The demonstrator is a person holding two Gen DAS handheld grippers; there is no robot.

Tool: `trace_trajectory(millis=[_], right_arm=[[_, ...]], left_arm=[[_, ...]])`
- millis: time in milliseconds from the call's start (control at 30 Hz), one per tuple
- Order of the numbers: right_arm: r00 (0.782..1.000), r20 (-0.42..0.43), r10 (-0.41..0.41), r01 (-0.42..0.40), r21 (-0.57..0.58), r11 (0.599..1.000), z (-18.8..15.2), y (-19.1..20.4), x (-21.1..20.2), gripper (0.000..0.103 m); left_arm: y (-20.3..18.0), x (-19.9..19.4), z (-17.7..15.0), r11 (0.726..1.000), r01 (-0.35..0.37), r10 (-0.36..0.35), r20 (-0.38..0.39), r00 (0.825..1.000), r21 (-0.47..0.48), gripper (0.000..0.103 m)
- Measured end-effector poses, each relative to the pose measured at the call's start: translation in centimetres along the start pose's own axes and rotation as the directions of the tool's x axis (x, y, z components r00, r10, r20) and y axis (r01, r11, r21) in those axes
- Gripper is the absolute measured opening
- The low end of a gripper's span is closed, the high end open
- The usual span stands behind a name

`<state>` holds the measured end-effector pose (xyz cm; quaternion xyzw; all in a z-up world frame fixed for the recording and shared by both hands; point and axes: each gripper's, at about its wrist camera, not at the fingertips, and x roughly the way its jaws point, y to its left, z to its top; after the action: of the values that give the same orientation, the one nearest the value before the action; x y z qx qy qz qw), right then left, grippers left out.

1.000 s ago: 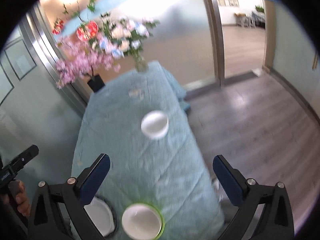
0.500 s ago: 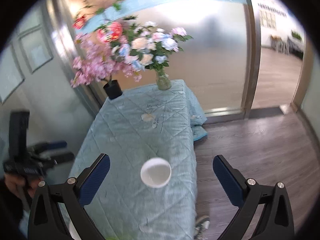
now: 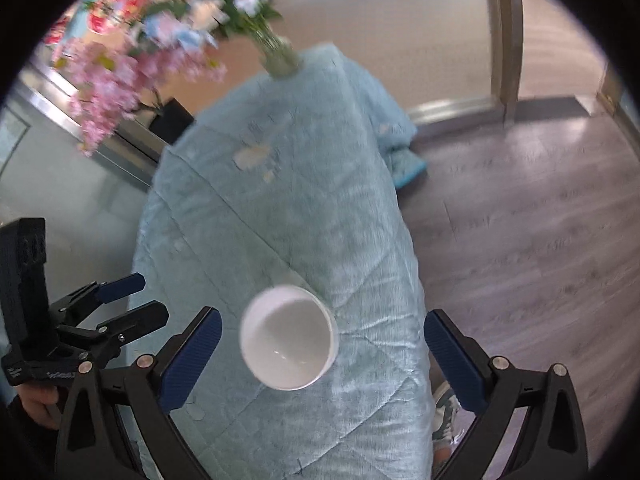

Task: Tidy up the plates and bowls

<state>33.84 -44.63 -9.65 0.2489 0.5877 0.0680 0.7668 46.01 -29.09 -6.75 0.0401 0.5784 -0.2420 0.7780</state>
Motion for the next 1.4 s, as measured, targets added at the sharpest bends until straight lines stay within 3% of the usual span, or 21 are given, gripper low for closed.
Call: trace_trajectory(millis=[100,300,367,400,433,467,567,767,933,1033,1200,1400], right_arm=[[0.998,-0.055,-0.023,0.024,0.027,0.999,-0.7,-0.7,2.7,0.087],[0.986,-0.151,-0.071,0.072,-0.003,0.997,-2.3,-0.1,7.1,0.052],[0.982,-0.172,-0.081,0.083,0.006,0.997,-2.6,-0.2,8.0,0.035],[0.979,-0.184,-0.084,0.089,0.019,0.996,-2.6,-0.2,8.4,0.03],[0.977,-0.196,-0.085,0.092,0.031,0.995,-2.7,-0.3,8.7,0.018],[0.976,-0.2,-0.081,0.09,0.036,0.995,-2.7,-0.3,8.9,0.011],[0.979,-0.186,-0.089,0.096,0.03,0.995,-2.7,0.2,9.0,0.008],[0.976,-0.184,-0.113,0.129,0.079,0.988,-2.9,-0.2,9.1,0.005],[0.981,-0.157,-0.114,0.127,0.077,0.989,-3.2,0.8,7.4,0.005],[0.987,-0.108,-0.116,0.124,0.072,0.99,-3.0,2.3,4.6,0.005],[0.993,0.014,-0.117,0.116,0.053,0.992,-3.7,5.9,-3.4,0.006],[0.978,0.17,-0.121,0.12,0.019,0.993,-6.4,10.7,-14.2,0.006]], left_arm=[[0.5,3.9,-0.3,1.0,0.022,-0.023,-0.064,0.998,-0.004,0.091],[0.0,9.3,-1.4,0.998,0.049,-0.043,-0.175,0.984,0.03,0.068],[-0.2,10.3,-1.7,0.998,0.047,-0.038,-0.193,0.981,0.039,0.055],[-0.2,10.7,-1.8,0.998,0.05,-0.041,-0.197,0.98,0.042,0.039],[-0.2,11.2,-1.9,0.997,0.057,-0.046,-0.206,0.978,0.046,0.023],[-0.2,11.5,-2.0,0.997,0.06,-0.049,-0.212,0.976,0.046,0.019],[-0.3,11.9,-2.4,0.995,0.083,-0.069,-0.205,0.976,0.059,0.008],[-0.8,11.5,-2.5,0.995,0.072,-0.056,-0.192,0.98,0.073,0.008],[-2.1,8.4,-2.2,0.997,0.029,-0.017,-0.15,0.989,0.076,0.006],[-3.2,4.4,-2.2,0.996,0.028,-0.019,-0.1,0.995,0.087,0.006],[-5.5,-5.0,-2.9,0.994,0.024,-0.024,0.0,1.0,0.111,0.005],[-9.3,-17.5,-5.5,0.988,0.022,-0.04,0.119,0.992,0.15,0.005]])
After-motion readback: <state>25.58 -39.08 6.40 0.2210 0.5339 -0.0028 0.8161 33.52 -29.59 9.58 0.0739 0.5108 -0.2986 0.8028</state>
